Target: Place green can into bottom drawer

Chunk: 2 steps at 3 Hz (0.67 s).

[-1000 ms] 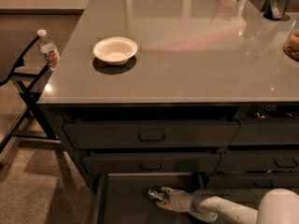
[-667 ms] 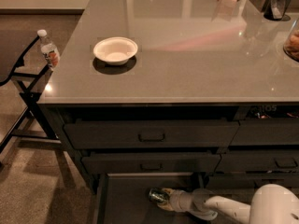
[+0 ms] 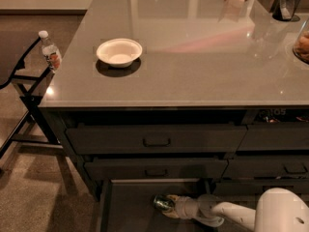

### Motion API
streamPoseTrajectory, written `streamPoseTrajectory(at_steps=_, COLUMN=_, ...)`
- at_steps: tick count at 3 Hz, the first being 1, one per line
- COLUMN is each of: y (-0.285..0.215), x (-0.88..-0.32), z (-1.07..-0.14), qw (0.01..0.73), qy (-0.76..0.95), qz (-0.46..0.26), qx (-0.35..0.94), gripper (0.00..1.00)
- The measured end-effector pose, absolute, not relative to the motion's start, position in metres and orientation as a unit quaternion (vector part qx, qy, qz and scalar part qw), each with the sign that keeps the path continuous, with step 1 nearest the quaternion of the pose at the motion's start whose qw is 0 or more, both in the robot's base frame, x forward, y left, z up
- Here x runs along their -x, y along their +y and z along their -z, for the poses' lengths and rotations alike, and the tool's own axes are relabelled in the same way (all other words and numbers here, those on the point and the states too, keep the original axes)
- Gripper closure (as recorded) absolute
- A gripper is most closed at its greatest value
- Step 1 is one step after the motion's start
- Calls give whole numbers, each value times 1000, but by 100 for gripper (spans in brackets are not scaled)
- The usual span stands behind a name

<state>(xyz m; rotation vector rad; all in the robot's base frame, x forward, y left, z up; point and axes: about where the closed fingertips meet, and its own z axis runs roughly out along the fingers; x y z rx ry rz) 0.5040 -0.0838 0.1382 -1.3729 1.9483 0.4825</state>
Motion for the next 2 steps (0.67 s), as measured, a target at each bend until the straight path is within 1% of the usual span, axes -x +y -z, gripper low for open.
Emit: streamPoseTrajectory(at_steps=2, y=-84, x=-504, z=-138, qw=348, qy=751, qz=-186, qx=529, gripper=13)
